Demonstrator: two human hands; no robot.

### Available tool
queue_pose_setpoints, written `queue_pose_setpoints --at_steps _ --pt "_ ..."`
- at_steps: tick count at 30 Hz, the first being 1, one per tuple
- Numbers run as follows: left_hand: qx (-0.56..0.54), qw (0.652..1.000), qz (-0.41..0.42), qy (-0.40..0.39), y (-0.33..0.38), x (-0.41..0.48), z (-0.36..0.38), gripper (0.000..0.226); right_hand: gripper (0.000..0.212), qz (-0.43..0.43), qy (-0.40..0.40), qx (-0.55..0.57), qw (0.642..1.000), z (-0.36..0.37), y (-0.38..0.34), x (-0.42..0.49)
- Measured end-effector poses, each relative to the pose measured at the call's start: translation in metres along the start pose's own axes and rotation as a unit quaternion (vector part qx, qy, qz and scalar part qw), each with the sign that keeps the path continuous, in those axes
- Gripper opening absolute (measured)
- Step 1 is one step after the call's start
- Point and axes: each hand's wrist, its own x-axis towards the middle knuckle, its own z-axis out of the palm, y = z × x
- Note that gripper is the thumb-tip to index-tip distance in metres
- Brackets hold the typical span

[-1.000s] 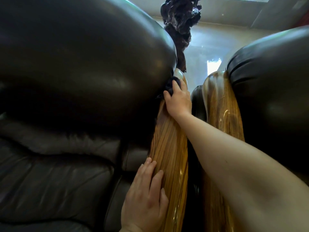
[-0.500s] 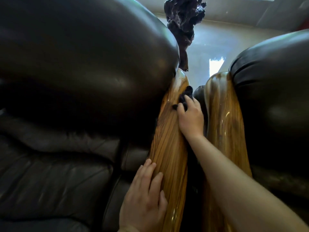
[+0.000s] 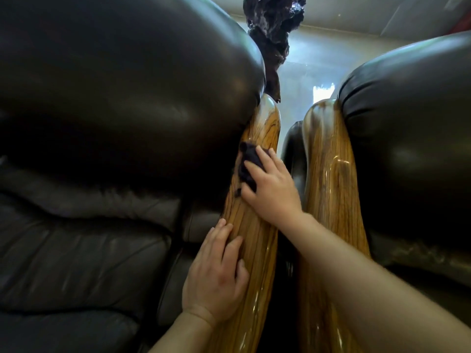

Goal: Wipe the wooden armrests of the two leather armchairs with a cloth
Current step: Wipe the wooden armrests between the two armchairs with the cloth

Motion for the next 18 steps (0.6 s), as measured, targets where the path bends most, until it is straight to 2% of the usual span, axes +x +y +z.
queue_pose_setpoints --at_steps 3,7,10,13,15,18 --pt "0.001 1.000 -0.003 -0.002 -0.002 -0.002 0.003 0.041 0.058 -0.003 -0.017 -0.032 0.999 0.006 -0.001 0.018" --pt "-0.011 1.000 -0.004 -0.007 -0.002 -0.004 0.002 0.040 0.051 -0.027 0.006 -0.036 0.999 0.007 -0.013 -0.016" --pt "-0.059 0.998 -0.003 0.014 -0.004 -0.008 -0.003 0.035 0.047 -0.095 0.012 -0.038 0.995 0.009 -0.024 -0.074" --pt "-0.072 0.997 0.011 0.009 -0.010 -0.023 -0.009 0.040 0.046 -0.166 -0.020 -0.029 0.985 0.005 -0.016 -0.116" --pt "-0.051 0.999 0.004 -0.018 -0.015 -0.048 -0.012 0.049 0.046 -0.151 -0.029 -0.022 0.988 -0.001 -0.010 -0.102" --pt "-0.025 0.997 -0.007 -0.066 -0.023 -0.090 -0.016 0.062 0.048 -0.057 -0.026 -0.001 0.998 -0.006 -0.016 -0.066"
